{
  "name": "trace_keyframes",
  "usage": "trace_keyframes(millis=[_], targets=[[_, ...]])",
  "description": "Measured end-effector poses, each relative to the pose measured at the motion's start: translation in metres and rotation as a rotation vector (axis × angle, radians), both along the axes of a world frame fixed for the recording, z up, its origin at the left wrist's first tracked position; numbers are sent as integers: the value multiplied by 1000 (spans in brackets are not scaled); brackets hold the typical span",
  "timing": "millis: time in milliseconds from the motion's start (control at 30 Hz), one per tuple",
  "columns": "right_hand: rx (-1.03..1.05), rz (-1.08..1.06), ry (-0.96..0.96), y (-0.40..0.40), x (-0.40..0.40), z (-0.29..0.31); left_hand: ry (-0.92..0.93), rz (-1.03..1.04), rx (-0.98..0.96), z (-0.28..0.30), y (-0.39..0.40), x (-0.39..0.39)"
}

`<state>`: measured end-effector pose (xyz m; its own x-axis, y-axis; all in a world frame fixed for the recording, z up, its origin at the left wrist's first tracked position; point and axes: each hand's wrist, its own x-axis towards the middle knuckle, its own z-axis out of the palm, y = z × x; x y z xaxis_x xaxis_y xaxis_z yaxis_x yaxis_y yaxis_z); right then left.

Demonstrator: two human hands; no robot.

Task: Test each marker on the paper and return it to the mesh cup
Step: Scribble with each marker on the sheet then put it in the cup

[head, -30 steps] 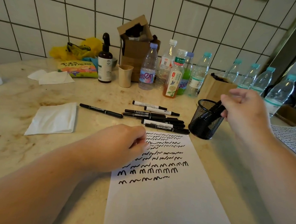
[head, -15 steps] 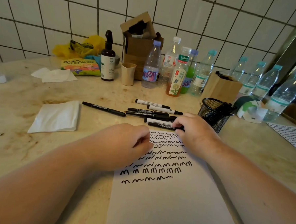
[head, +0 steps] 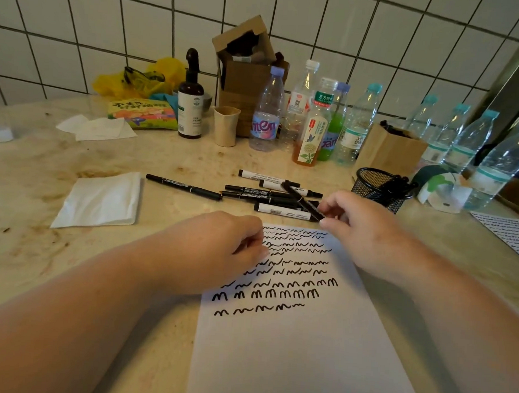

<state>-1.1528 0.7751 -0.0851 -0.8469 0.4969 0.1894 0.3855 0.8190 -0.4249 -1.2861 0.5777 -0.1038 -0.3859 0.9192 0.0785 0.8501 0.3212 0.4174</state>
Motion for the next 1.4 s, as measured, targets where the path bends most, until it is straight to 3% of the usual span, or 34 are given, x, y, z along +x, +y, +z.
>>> trace_keyframes(millis=[200,400,700,967,1300,1400], targets=[[-598,110,220,-16,33,-12,30,-4,-5,-2,0,2],[-977,124,383,-18,36,-34,68,-20,-23,-3,1,1],[-1025,282,413,-21,42,-27,12,-48,39,-2,4,7],[-1072,452,327,-30,42,-25,103,-182,64,-1,8,16],[-929,474,377,-30,44,-23,-203,-274,-58,13,1,15],[-905,484,401,-30,44,-23,-140,-267,-49,13,2,16]])
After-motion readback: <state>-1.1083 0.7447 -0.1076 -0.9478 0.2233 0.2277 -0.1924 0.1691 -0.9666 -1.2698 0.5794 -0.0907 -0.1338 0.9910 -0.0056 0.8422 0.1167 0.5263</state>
